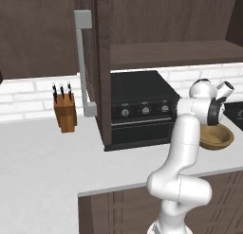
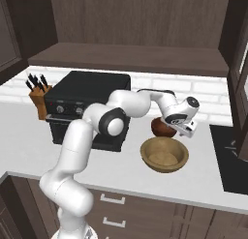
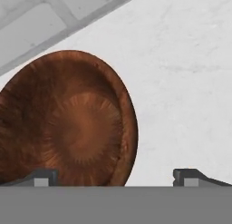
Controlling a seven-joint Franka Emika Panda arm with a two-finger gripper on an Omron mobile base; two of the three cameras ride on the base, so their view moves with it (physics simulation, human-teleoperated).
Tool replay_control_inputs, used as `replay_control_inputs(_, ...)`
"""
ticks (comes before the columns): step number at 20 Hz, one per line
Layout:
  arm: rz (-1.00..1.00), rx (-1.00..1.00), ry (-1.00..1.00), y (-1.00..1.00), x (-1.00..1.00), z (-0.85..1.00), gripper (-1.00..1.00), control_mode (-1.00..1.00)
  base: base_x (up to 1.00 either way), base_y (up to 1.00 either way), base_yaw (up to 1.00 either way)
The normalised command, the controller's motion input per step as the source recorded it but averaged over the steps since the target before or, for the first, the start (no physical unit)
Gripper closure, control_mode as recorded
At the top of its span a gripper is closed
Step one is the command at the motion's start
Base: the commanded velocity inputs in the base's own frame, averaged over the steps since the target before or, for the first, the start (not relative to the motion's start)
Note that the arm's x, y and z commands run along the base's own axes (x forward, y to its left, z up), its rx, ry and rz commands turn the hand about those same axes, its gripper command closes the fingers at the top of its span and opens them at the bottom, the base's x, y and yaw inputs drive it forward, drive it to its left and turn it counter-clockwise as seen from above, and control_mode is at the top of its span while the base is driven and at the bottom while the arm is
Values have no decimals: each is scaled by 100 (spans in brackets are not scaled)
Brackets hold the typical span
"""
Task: Pick up the bowls on the counter and stack them on top of one another in the open cabinet. Place the smaller bowl on top of the larger bowl.
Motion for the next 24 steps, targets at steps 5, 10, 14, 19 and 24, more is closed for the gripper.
replay_control_inputs(5, 0, 0, 0, 24, 25, -17, 100, -100, 0, 0, 0)
replay_control_inputs(10, 0, 0, 0, 2, 2, -2, 100, -100, 0, 0, 0)
replay_control_inputs(14, 0, 0, 0, 0, 0, 0, 100, -100, 0, 0, 0)
replay_control_inputs(19, 0, 3, -7, -6, -17, 15, 100, -100, 0, 0, 0)
replay_control_inputs(24, 0, 9, -27, -16, -59, 42, 100, -100, 0, 0, 0)
